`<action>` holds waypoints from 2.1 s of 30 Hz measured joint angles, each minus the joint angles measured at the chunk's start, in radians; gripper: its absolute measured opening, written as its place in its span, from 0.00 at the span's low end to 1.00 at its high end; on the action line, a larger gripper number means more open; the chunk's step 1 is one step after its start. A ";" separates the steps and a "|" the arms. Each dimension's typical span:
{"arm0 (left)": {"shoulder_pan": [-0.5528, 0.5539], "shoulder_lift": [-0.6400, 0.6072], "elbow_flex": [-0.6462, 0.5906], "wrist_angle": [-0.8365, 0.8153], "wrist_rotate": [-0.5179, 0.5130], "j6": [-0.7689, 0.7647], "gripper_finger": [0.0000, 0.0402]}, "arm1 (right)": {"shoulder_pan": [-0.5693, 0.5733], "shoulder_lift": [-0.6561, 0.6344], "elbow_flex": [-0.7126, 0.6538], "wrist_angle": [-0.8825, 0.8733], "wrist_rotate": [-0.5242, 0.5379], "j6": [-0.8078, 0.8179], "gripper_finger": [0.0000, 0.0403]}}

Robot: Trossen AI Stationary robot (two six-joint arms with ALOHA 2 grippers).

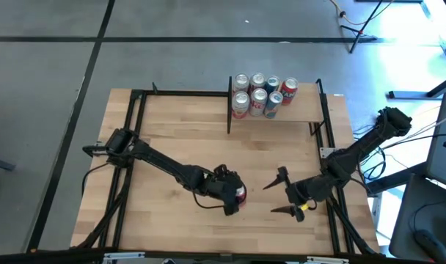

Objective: Place canned beverage on shelf
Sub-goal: Put the red soda can on the shelf aligned with the other red soda can

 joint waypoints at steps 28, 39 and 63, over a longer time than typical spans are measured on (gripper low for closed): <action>-0.114 -0.113 0.002 -0.138 -0.159 0.025 0.83 | 0.056 0.152 0.001 0.006 0.058 0.146 0.89; -0.154 -0.101 -0.142 -0.211 -0.485 -0.128 0.83 | -0.012 0.478 0.002 0.419 -0.100 0.005 0.89; -0.143 -0.093 -0.267 0.158 -0.309 -0.020 0.83 | -0.071 0.424 0.002 0.280 0.041 0.031 0.89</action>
